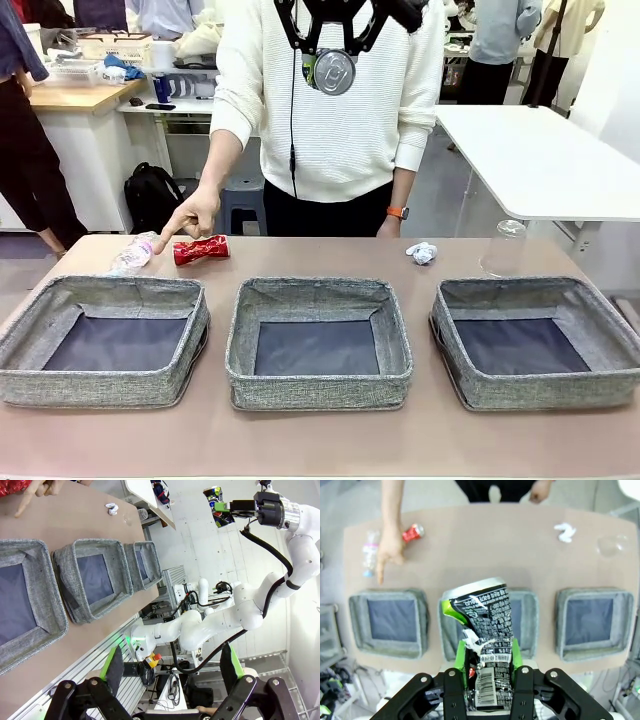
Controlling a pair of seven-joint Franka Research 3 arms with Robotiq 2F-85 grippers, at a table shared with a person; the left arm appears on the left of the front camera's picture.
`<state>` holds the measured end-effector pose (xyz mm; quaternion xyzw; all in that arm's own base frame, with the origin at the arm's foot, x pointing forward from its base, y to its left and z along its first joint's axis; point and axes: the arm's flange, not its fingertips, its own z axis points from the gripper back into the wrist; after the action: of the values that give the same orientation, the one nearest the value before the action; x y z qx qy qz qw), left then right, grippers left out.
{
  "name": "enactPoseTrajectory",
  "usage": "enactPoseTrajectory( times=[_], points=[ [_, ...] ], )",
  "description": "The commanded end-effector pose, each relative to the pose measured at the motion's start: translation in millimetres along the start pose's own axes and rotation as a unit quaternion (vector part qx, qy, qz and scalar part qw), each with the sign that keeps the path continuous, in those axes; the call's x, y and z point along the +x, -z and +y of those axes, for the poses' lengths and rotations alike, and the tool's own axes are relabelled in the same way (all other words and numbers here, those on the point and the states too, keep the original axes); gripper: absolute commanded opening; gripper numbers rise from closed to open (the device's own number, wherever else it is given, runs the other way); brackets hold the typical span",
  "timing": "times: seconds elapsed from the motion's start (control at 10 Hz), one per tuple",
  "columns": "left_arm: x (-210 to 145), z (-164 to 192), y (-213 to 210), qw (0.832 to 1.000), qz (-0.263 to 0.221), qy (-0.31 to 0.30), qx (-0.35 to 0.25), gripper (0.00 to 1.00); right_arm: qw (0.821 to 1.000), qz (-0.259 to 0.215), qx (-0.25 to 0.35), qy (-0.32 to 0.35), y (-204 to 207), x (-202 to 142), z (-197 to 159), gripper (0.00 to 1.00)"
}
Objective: Sort the waste into the appropriate baskets.
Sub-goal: Place the picked waste into the Fabric basket indicated by the person.
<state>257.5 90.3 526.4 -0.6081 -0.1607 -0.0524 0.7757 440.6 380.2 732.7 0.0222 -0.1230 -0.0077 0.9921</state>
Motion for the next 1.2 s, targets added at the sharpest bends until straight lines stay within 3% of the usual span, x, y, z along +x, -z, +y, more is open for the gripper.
enactPoseTrajectory(
  times=[0.0,0.1,0.2,0.5,0.7,0.9,1.0,1.1],
  points=[
    [0.6,-1.6,0.4,1.000,-0.003,0.012,-0.009,1.00,1.000,-0.001,0.000,0.000,-1.2,-1.4,0.4,0.37],
    [0.6,-1.6,0.4,1.000,-0.003,0.012,-0.009,1.00,1.000,0.000,0.000,0.000,0.0,0.0,0.0,0.37],
    [0.6,-1.6,0.4,1.000,-0.003,0.012,-0.009,1.00,0.998,-0.008,0.011,-0.056,6.3,-6.9,10.8,0.37],
    [0.1,-0.1,-0.1,1.000,0.000,0.000,0.000,1.00,0.980,-0.023,0.050,-0.191,51.5,-25.5,84.1,0.37],
    [-13.1,-22.7,-48.4,0.999,0.045,0.000,0.023,1.00,0.947,0.003,0.093,-0.307,88.4,-42.2,144.4,0.37],
    [-24.5,-21.1,-105.7,0.998,0.019,-0.021,0.060,1.00,0.897,0.029,0.136,-0.420,115.4,-62.3,196.1,0.37],
    [-29.8,-17.2,-121.6,0.999,-0.009,-0.021,0.044,1.00,0.897,0.021,0.153,-0.414,127.1,-71.3,214.6,0.37],
    [-32.6,-12.7,-125.4,0.999,-0.032,-0.027,0.032,1.00,0.913,0.003,0.103,-0.394,136.1,-72.6,218.4,0.37]
  ],
)
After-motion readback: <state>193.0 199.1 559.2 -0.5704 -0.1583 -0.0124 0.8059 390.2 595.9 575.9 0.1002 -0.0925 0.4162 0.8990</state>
